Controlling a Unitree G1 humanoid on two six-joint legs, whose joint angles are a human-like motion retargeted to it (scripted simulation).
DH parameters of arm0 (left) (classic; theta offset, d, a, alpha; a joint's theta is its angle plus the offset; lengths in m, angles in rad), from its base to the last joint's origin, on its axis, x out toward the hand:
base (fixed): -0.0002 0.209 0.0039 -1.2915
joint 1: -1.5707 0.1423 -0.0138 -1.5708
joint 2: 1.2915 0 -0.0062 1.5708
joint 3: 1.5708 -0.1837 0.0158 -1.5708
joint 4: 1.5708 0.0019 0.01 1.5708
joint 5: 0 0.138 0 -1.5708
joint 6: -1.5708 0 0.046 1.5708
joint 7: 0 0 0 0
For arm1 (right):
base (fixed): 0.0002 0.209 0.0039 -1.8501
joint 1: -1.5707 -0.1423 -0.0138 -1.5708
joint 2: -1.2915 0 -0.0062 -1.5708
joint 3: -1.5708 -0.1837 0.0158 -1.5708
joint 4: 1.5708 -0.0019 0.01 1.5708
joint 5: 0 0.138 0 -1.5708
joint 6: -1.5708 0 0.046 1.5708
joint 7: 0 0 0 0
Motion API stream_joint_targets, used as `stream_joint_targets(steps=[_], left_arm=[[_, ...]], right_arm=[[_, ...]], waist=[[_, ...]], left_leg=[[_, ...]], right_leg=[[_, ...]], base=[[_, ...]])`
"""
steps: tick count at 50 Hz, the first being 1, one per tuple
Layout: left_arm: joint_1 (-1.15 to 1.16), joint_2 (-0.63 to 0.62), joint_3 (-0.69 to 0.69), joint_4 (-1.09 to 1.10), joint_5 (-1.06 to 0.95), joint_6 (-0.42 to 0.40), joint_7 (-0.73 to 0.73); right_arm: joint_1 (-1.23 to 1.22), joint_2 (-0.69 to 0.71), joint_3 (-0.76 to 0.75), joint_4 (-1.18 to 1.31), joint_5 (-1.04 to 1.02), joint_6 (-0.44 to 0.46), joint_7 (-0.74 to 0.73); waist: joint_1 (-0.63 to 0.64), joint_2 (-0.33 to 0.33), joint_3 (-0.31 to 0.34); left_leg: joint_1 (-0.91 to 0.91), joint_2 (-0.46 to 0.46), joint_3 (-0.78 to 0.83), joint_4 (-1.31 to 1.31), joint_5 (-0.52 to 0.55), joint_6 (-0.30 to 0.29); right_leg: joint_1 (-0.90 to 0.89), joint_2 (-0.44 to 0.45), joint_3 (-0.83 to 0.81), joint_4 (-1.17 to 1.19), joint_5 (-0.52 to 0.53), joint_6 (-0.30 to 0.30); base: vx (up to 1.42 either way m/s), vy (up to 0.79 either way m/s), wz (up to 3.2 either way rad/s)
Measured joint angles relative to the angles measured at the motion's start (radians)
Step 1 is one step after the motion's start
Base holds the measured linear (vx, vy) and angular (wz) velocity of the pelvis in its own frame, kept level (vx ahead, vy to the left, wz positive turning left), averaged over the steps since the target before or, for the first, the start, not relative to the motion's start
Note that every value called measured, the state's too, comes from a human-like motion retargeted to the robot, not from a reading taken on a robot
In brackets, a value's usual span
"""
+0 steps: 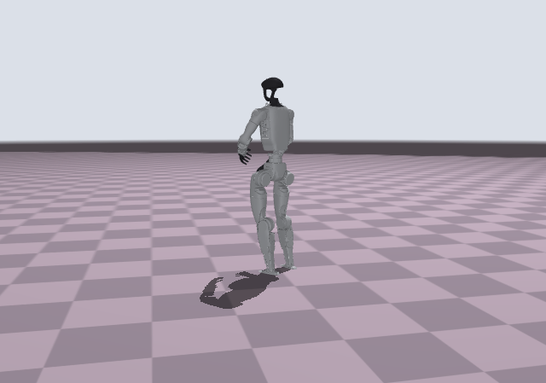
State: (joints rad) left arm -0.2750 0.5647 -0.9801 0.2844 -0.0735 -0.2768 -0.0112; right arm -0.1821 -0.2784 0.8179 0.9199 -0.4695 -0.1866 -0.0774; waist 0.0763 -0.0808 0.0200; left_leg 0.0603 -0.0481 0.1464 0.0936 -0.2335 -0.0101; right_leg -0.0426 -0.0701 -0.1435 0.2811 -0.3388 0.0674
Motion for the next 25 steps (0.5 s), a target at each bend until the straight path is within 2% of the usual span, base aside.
stream_joint_targets(steps=[25], left_arm=[[-0.062, 0.102, -0.052, -0.139, -0.044, -0.004, -0.049]], right_arm=[[-0.015, 0.005, -0.017, -0.031, -0.022, 0.006, 0.033]], waist=[[0.001, -0.024, -0.017]], left_leg=[[-0.017, -0.005, 0.037, 0.012, 0.0, 0.005]], right_leg=[[-0.043, -0.004, 0.034, 0.026, -0.012, 0.021]], base=[[0.0, 0.0, 0.0]])
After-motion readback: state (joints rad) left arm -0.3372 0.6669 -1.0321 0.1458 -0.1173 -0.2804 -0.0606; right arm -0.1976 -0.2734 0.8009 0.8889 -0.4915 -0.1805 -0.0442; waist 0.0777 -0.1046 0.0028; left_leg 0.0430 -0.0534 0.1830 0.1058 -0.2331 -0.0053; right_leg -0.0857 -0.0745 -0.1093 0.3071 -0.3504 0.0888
